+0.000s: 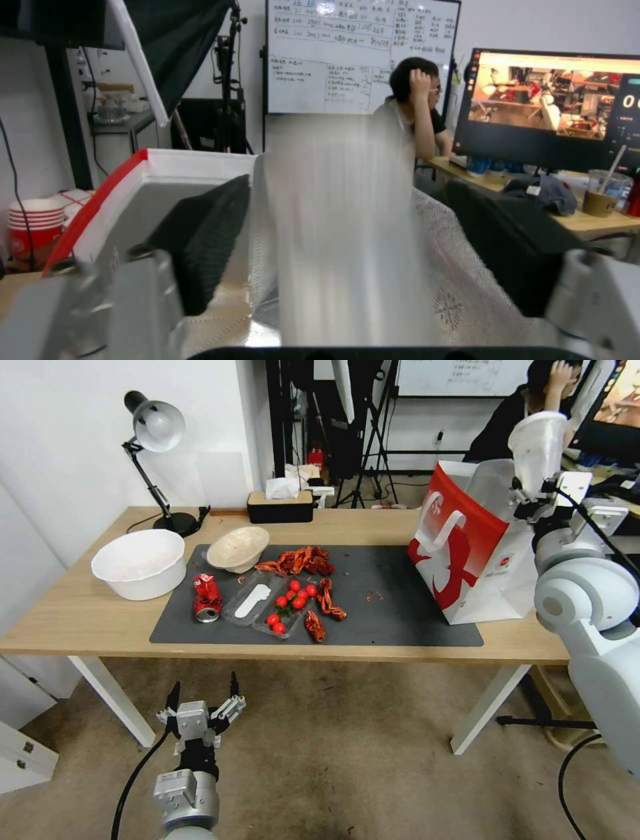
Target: Pick up the trash from the table and place it into the takeout bag.
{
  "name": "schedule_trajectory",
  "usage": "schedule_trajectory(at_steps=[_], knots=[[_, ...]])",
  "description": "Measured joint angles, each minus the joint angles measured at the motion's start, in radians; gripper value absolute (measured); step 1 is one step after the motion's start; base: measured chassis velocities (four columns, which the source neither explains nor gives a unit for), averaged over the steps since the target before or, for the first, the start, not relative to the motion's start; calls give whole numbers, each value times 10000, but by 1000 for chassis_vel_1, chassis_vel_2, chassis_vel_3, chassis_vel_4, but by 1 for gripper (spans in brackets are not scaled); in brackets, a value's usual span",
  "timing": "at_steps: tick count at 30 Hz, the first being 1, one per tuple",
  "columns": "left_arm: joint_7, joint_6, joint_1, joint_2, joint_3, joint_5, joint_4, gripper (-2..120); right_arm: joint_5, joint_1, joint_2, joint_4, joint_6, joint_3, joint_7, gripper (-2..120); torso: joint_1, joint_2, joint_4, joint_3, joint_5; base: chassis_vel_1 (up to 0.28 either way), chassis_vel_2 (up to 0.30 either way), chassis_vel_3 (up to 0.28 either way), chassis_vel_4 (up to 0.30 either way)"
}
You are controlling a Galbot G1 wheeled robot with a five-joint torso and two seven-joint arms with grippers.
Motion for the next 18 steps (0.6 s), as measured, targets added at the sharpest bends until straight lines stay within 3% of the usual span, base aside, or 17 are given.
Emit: schedule_trajectory(at_steps=[1,3,8,18], knots=[[0,0,0,0,0,0,0,100,0,0,0,0,0,0,0,70,0,0,0,0,0,0,0,0,0],[-9,0,36,45,-26,-9,-48,100,2,72,-6,-64,-7,-33,-11,88,-1,0,1,0,-1,0,0,0,0],[-30,4,8,93,-59,-110,-105,100,-7,111,-15,-100,-44,-138,-10,100,-1,0,0,0,-2,0,0,0,0],[-67,87,-107,128,-103,-192,-204,100,-31,114,61,-76,-46,-268,-15,100,-1,0,-1,0,-1,0,0,0,0]])
